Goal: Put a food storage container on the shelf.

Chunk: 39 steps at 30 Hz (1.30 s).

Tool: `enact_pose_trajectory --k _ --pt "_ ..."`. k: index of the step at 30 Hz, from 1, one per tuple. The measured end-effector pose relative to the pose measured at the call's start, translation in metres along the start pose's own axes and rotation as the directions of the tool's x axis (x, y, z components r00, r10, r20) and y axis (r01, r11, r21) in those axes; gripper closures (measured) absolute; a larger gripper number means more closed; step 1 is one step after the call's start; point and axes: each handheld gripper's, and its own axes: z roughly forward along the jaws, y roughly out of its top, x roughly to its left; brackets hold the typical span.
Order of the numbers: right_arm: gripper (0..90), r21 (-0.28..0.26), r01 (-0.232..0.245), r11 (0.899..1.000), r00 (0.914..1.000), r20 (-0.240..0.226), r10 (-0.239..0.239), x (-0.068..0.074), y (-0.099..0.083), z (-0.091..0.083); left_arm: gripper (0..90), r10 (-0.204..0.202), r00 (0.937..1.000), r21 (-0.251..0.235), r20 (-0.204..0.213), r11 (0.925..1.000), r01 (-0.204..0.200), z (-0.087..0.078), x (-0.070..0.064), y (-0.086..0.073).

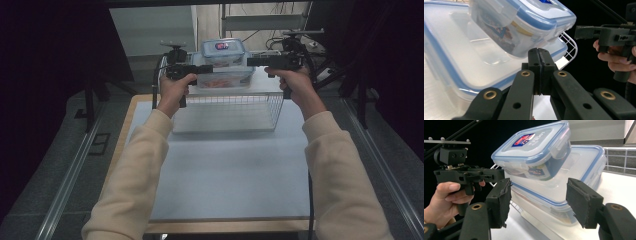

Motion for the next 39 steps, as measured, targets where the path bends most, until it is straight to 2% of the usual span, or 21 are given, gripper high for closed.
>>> enact_pose_trajectory --k 7,15,19,23,34,39 --pt "36.3 0.004 -0.001 1.000 1.0000 0.007 0.001 -0.002 -0.001 -0.002 89.5 -0.033 0.9994 -0.010 -0.002 0.9994 0.033 0.002 0.006 0.001" --pt "36.4 0.008 -0.004 1.000 0.9999 0.014 0.004 -0.005 -0.002 -0.004 89.5 -0.024 0.9997 -0.005 0.003 0.9997 0.024 0.002 0.004 0.001" --pt "36.3 0.009 -0.003 1.000 0.9999 0.017 0.003 -0.004 -0.003 -0.005 89.5 -0.011 0.9999 0.000 -0.001 0.9999 0.011 -0.006 0.001 0.000" --pt "36.2 0.006 0.000 1.000 0.9999 0.011 0.000 -0.001 -0.004 -0.007 89.5 -0.003 1.0000 -0.008 -0.002 1.0000 0.003 -0.020 -0.001 -0.003" --pt "35.9 -0.011 0.004 1.000 1.0000 -0.007 -0.004 0.005 -0.010 -0.011 89.5 -0.018 0.9998 -0.022 -0.002 0.9996 0.018 -0.036 -0.001 -0.014" --pt "36.2 -0.045 0.000 0.999 0.9986 -0.053 -0.002 0.002 -0.022 -0.020 89.5 -0.027 0.9996 -0.034 0.005 0.9991 0.027 -0.046 -0.001 -0.028"
